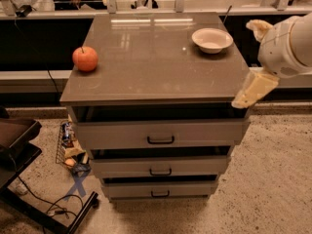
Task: Move paper bowl near apple
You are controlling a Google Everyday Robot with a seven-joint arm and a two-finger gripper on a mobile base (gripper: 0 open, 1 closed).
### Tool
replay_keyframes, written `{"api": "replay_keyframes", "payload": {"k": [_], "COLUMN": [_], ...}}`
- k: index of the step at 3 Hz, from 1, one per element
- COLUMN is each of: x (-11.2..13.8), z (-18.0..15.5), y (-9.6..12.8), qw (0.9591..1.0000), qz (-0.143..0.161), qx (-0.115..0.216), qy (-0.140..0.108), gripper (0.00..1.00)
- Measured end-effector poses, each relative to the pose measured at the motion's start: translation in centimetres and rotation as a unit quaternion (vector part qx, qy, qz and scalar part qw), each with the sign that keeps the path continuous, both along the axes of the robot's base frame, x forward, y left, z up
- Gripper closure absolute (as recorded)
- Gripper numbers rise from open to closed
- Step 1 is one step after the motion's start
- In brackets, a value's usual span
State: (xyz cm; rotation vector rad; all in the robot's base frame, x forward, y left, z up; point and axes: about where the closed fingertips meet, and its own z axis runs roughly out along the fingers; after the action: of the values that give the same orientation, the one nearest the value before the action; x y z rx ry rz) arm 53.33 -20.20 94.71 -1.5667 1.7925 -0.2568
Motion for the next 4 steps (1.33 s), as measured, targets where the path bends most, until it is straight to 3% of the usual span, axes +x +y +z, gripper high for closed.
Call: {"api": "replay_keyframes", "payload": {"k": [1,2,3,4], "x": [4.6,5.6,5.6,8.3], "z": [2.7,4.3,4.3,3.8], "y": [0.3,0.2,0.4,0.6], "qw": [0.9961,0.9925,0.9922,0.9887], "qz": [-0.011,-0.019,-0.019,-0.010], "qx": [0.020,0.026,0.021,0.000], "qy": [-0.085,-0.118,-0.122,-0.149], "gripper": [0.00,0.00,0.00,0.00]}}
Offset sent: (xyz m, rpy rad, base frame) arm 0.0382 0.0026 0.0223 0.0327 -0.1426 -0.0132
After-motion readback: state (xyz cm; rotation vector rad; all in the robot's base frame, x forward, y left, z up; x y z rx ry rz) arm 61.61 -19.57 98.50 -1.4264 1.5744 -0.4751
